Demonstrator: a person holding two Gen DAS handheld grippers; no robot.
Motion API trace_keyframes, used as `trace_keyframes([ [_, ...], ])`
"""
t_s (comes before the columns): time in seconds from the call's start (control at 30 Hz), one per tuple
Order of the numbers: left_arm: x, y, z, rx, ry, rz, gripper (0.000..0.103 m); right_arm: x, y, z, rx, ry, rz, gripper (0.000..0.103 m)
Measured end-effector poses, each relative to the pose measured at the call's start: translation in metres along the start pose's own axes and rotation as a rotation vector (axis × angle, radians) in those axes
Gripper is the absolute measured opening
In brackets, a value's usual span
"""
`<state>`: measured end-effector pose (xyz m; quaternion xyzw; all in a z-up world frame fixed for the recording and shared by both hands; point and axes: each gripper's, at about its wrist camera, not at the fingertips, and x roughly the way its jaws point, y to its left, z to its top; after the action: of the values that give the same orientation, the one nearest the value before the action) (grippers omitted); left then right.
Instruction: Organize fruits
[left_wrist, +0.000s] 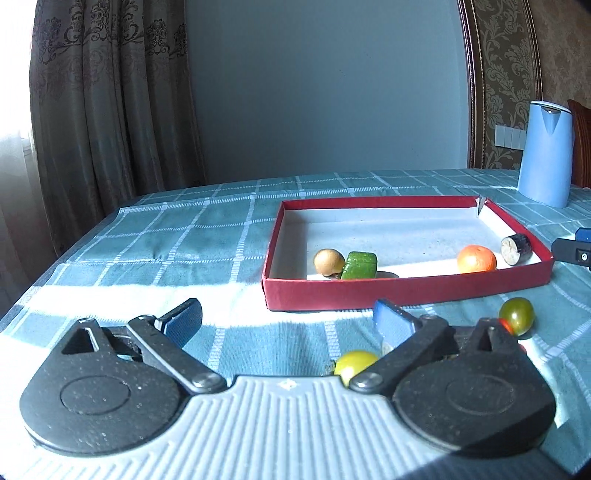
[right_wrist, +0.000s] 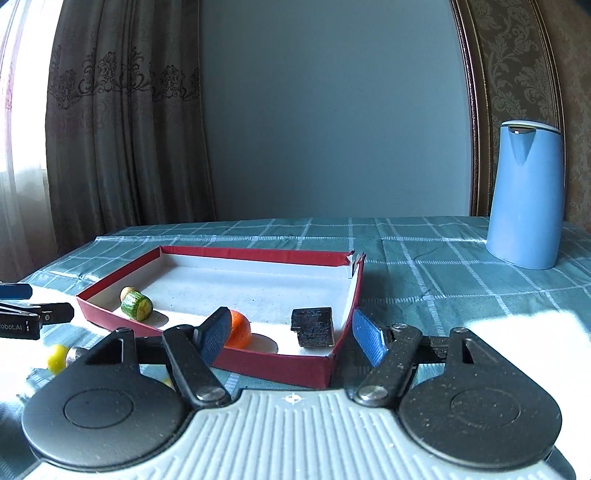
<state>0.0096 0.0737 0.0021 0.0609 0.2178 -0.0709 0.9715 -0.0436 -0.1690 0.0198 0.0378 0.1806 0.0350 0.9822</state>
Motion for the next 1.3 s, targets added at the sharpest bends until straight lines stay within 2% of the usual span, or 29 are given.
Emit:
trace_keyframes([
  [0.1,-0.010,-0.002,-0.010,0.021,0.004,-0.021,0.103,-0.008,0.006,-0.006,-0.049,-0.004,-0.050,0.072],
  [0.2,-0.013,-0.008,-0.015,0.058,0.014,-0.027,0.103,-0.010,0.002,-0.009,-0.026,0.016,-0.084,0.075],
  [0.27,-0.012,-0.011,-0.016,0.072,0.019,-0.033,0.103,-0.007,-0.005,-0.011,0.015,0.065,-0.084,0.080],
  [0.4,-0.005,-0.014,-0.017,0.088,0.069,-0.063,0.103,-0.001,-0.014,-0.013,0.069,0.135,-0.046,0.081],
  [0.47,-0.004,-0.017,-0.017,0.101,0.073,-0.060,0.103,0.009,-0.013,-0.016,0.071,0.216,-0.039,0.081],
  [0.53,0.003,-0.018,-0.018,0.107,0.111,-0.055,0.103,0.017,-0.012,-0.019,0.070,0.282,-0.039,0.081],
  [0.6,0.012,-0.018,-0.018,0.103,0.158,-0.052,0.102,0.017,-0.010,-0.021,0.058,0.286,-0.045,0.081],
  [0.7,0.011,-0.013,-0.019,0.091,0.156,-0.068,0.090,0.019,-0.008,-0.023,0.047,0.300,-0.036,0.086],
  [0.87,0.015,-0.011,-0.019,0.089,0.170,-0.100,0.083,0.021,-0.002,-0.023,0.010,0.314,-0.051,0.088],
  [0.9,0.014,-0.013,-0.020,0.100,0.165,-0.095,0.082,0.022,-0.001,-0.022,0.001,0.318,-0.047,0.090],
  [0.93,0.013,-0.015,-0.020,0.113,0.160,-0.097,0.080,0.023,0.001,-0.022,-0.010,0.329,-0.034,0.101],
  [1.0,0.013,-0.017,-0.020,0.122,0.161,-0.098,0.081,0.024,0.006,-0.023,-0.042,0.334,-0.037,0.103],
  [1.17,0.025,-0.004,-0.017,0.038,0.214,-0.083,0.102,0.025,0.003,-0.023,-0.026,0.339,-0.028,0.103],
  [1.2,0.028,0.000,-0.016,0.013,0.226,-0.094,0.103,0.025,0.003,-0.023,-0.027,0.340,-0.029,0.103],
  [1.3,0.025,0.000,-0.017,0.019,0.209,-0.118,0.094,0.024,0.003,-0.023,-0.026,0.341,-0.032,0.103],
])
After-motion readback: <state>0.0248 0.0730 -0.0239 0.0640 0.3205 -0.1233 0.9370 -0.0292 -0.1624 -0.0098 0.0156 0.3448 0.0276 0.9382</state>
